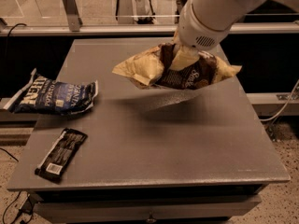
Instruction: Pick brown chip bag
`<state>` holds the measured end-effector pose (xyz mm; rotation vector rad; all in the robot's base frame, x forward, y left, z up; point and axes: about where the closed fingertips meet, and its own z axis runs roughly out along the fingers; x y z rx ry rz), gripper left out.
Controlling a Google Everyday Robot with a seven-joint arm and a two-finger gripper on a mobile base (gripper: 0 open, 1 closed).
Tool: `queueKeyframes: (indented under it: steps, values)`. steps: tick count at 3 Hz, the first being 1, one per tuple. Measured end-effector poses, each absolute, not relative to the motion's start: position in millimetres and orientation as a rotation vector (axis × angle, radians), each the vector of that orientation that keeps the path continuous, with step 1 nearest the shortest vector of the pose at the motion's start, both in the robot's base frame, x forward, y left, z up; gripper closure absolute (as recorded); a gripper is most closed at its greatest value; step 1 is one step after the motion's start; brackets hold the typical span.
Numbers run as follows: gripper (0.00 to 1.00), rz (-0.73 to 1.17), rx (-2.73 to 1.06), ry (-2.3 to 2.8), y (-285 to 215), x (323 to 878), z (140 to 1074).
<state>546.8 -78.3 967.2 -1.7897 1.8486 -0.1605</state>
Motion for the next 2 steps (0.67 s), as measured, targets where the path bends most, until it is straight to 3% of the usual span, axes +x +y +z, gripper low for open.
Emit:
queueKeyframes:
  steps: [2]
  values:
    - [1.00,-0.243,-1.829,1.805,-66.3,540.6,996.8]
